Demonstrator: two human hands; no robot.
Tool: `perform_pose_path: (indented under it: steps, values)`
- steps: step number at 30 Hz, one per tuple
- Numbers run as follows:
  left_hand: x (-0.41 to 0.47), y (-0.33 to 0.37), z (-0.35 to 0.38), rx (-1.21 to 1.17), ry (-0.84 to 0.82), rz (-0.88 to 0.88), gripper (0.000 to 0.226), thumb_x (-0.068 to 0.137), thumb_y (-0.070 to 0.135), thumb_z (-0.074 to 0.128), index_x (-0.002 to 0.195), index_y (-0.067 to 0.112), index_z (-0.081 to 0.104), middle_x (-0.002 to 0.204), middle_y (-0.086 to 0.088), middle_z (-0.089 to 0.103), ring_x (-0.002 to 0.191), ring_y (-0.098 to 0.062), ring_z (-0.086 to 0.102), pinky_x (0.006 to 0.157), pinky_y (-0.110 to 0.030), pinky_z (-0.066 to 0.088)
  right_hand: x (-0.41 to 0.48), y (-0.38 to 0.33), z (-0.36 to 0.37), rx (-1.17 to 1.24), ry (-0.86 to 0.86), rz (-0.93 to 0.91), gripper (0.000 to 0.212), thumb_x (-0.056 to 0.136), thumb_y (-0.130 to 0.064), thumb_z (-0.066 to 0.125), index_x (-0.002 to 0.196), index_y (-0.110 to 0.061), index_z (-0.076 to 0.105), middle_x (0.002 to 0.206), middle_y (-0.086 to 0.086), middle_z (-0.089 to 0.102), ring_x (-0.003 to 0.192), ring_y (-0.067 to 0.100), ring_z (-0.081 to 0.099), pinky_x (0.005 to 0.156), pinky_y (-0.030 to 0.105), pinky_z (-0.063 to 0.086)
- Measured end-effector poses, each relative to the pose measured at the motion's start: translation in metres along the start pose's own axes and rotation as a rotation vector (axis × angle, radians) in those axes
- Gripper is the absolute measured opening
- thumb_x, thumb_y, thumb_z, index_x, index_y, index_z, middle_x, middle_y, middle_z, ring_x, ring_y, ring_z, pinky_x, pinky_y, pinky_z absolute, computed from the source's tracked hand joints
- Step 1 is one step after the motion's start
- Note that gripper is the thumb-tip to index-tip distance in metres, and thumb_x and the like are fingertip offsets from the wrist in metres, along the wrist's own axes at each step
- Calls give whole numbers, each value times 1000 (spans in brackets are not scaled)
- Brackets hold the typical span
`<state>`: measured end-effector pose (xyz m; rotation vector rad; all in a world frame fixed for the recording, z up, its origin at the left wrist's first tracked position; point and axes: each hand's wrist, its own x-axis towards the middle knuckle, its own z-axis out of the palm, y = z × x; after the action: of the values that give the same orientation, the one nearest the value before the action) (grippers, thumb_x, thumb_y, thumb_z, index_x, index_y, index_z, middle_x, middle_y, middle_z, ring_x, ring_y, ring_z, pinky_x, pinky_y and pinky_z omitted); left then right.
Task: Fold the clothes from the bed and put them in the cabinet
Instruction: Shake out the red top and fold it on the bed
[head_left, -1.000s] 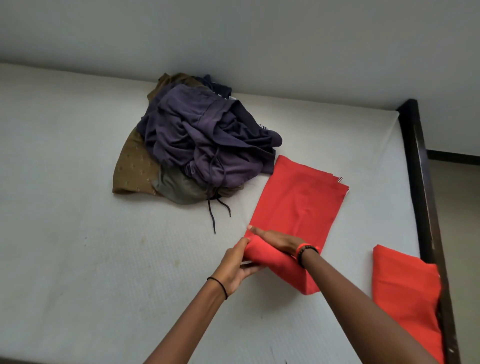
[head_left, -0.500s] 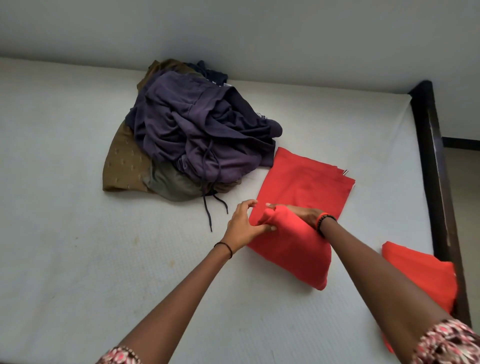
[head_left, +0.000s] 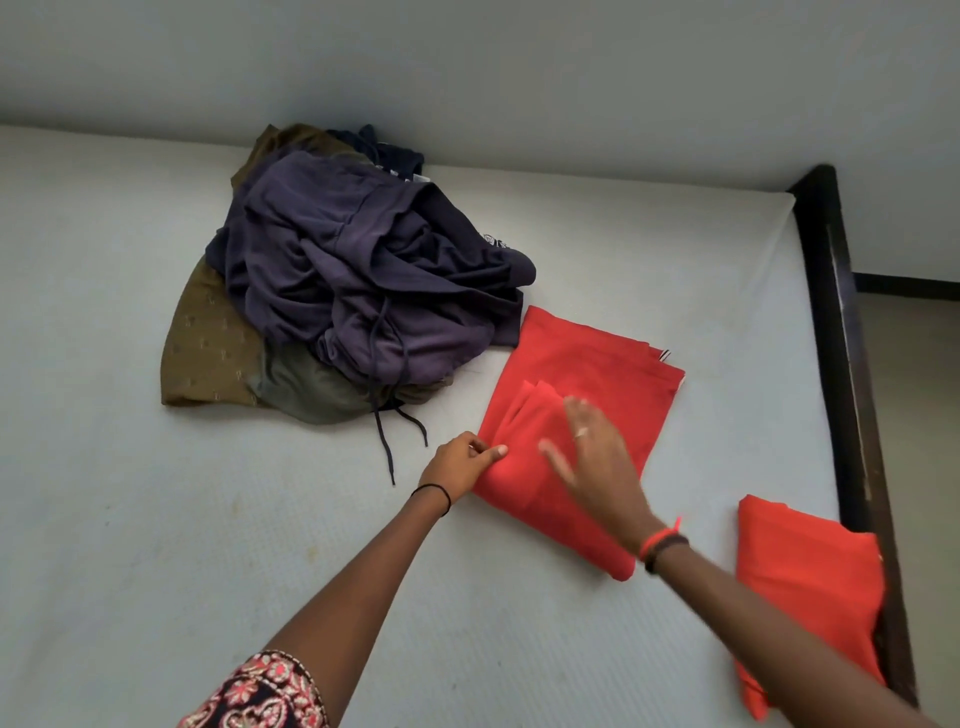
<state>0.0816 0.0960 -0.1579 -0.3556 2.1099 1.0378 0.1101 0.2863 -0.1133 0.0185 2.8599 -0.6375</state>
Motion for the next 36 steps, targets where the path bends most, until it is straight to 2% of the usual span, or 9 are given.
perform_pose_path:
  steps: [4, 8, 11, 19, 25, 28, 31, 33, 36]
  values:
    - [0, -2, 1, 32, -24, 5, 39, 84, 59, 55, 84, 20, 60, 86, 3, 61, 84, -16, 57, 71, -27, 42, -53, 7, 44, -352, -243, -167, 113, 63, -56, 73, 148, -2, 22, 156, 20, 17, 144, 30, 17, 111, 57, 18]
    - [-4, -2, 2, 38, -15, -9, 52, 85, 62, 51, 58, 19, 42, 62, 4, 49, 62, -14, 47, 58, -28, 34, -50, 8, 59, -373, -215, -121, 121, 51, -43, 85, 149, -11, 22, 153, 27, 18, 142, 36, 21, 109, 64, 17]
    - [-4, -1, 3, 34, 4, -16, 56, 85, 62, 52, 54, 18, 36, 57, 3, 43, 57, -15, 42, 56, -29, 31, -39, 2, 63, -380, -204, -111, 120, 56, -46, 83, 151, -13, 17, 152, 31, 16, 143, 40, 17, 108, 67, 14]
    - [-18, 7, 3, 23, 43, -46, 58, 87, 57, 53, 51, 19, 28, 51, 2, 36, 54, -18, 37, 56, -30, 28, -37, -8, 68, -282, -255, -57, 104, 66, -21, 75, 151, -9, 16, 151, 33, 15, 143, 43, 14, 108, 67, 19]
    - [-33, 15, -22, 132, -63, -106, 58, 89, 54, 51, 50, 17, 32, 53, 0, 43, 53, -16, 42, 54, -28, 30, -41, -17, 36, 34, -555, -43, 102, 84, -22, 56, 141, -24, -29, 152, 14, -30, 142, 29, -24, 114, 61, 6]
    - [-43, 16, -40, -42, -88, -111, 52, 91, 52, 49, 62, 11, 62, 67, -6, 64, 63, -19, 60, 64, -25, 43, -26, -14, 6, 254, -731, -50, 100, 84, -19, 58, 148, -23, -19, 157, 16, -14, 146, 25, -11, 119, 44, 8]
    - [-50, 14, -44, -265, 103, -68, 43, 96, 42, 46, 81, 10, 70, 75, -4, 69, 68, -16, 63, 64, -20, 44, 9, 1, -29, 318, -829, -46, 89, 80, -23, 59, 152, -11, 8, 151, 13, 30, 132, 16, 37, 104, 18, 29]
    - [-49, 9, -41, -448, 244, -107, 36, 98, 38, 43, 83, 11, 62, 77, -3, 64, 68, -17, 59, 60, -21, 45, 35, 9, -52, 446, -840, 13, 71, 68, -29, 57, 133, -3, 45, 115, 6, 60, 95, 10, 54, 85, 26, 45]
    - [-46, 3, -21, -679, 143, -321, 37, 101, 33, 37, 95, 2, 57, 78, -8, 59, 65, -18, 56, 48, -20, 49, 74, 27, -75, 599, -805, 151, 40, 57, -23, 57, 94, -10, 59, 78, -1, 58, 71, 13, 52, 63, 29, 45]
